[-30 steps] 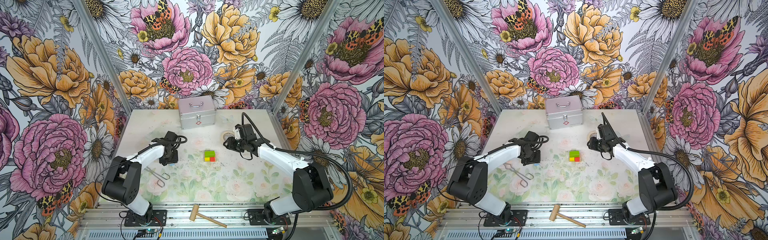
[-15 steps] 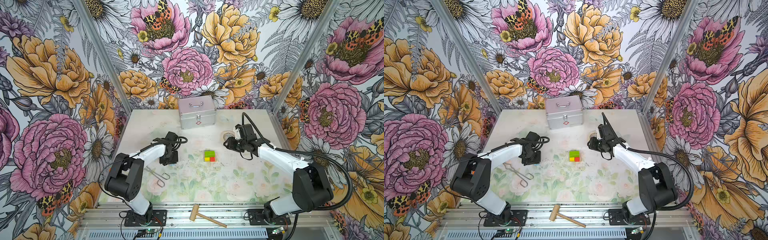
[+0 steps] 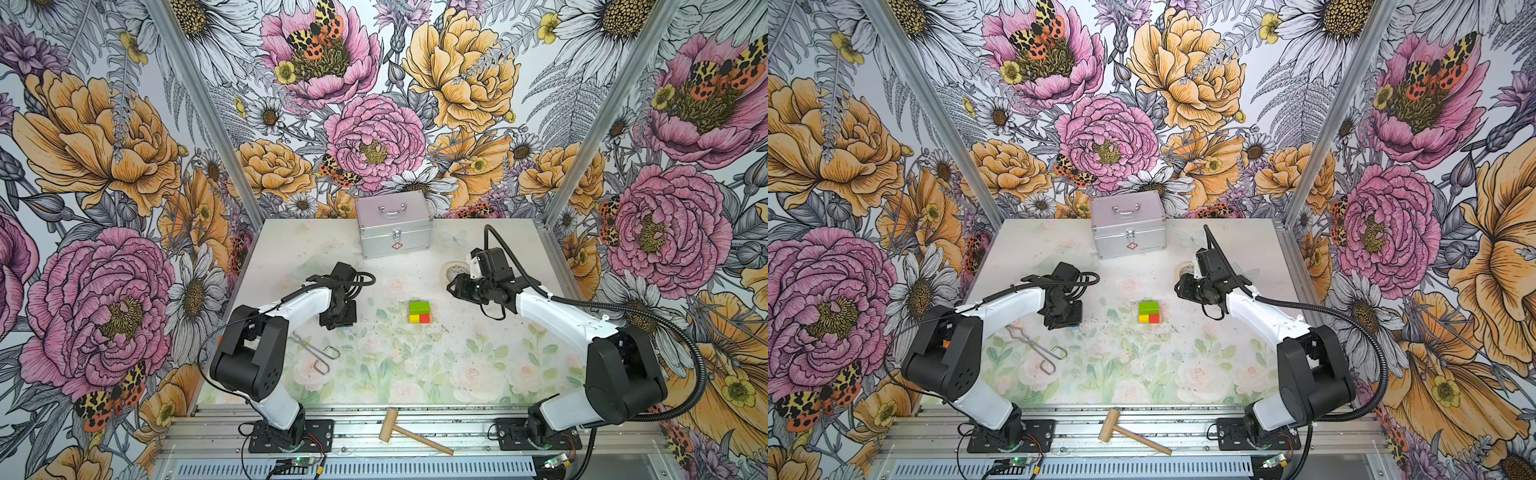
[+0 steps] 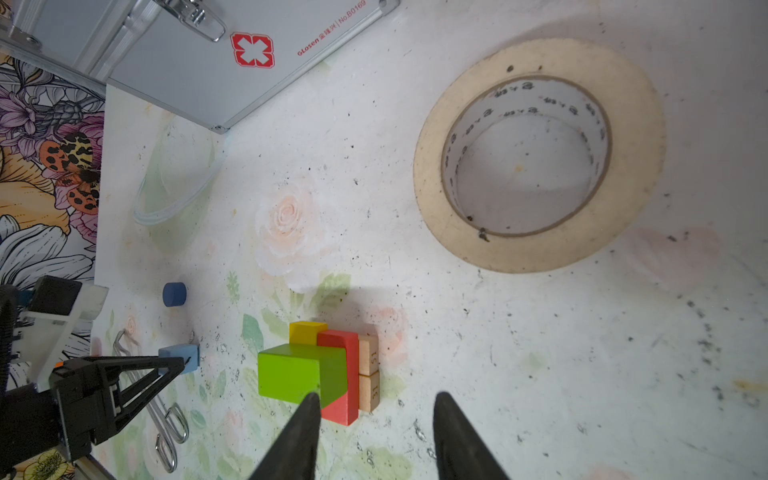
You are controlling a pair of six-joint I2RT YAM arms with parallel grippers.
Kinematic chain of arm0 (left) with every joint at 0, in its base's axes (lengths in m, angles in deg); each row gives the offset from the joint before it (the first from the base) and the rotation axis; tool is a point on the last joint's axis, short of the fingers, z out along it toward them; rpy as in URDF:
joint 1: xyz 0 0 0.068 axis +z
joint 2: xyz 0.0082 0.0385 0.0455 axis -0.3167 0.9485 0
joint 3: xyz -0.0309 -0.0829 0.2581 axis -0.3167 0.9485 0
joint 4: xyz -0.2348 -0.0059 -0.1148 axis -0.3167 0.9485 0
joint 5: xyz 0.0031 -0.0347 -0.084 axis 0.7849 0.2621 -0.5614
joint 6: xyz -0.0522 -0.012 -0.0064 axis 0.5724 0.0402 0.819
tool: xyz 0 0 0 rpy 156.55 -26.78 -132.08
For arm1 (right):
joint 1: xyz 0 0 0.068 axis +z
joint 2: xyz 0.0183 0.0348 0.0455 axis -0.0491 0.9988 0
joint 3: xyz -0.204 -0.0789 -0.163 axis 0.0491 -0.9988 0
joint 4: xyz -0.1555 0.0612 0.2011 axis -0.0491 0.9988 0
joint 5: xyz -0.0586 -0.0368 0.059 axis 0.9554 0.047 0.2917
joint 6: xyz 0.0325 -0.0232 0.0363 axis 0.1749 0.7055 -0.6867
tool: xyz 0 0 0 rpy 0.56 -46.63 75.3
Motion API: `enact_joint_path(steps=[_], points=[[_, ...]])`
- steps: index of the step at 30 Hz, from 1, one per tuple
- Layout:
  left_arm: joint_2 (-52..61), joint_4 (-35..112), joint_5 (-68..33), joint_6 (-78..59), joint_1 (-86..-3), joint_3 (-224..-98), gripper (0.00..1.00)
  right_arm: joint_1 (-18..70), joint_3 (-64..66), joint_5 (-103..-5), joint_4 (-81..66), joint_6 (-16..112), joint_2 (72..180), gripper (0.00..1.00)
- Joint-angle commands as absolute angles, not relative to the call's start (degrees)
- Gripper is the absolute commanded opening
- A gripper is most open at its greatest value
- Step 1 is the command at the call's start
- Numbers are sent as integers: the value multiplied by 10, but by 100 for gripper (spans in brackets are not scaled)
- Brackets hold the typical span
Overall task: Build the wood block tower
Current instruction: 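Lower the left gripper and close it on the light-blue cube, then lift the light-blue cube and carry it over the stack with the left gripper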
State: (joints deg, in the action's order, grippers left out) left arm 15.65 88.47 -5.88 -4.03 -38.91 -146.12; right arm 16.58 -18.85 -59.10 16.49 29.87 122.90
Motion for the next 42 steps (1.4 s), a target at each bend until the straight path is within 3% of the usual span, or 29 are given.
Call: enact_joint_path(steps=[1, 5, 15, 27, 42], points=[[148, 888, -54, -47, -394, -1488, 10, 162, -195, -586, 161, 301, 1216, 46], [139, 909, -58, -50, -409, -1517, 0, 162, -196, -586, 160, 302, 1215, 46], [148, 969, -87, -54, -480, -1638, 0, 162, -198, -588, 160, 312, 1221, 46], [256, 1064, -111, -93, -579, -1828, 0, 138, -237, -582, 161, 327, 1172, 46], [329, 1101, -166, -313, -609, -1929, 0, 88, -294, -603, 161, 332, 1100, 47]])
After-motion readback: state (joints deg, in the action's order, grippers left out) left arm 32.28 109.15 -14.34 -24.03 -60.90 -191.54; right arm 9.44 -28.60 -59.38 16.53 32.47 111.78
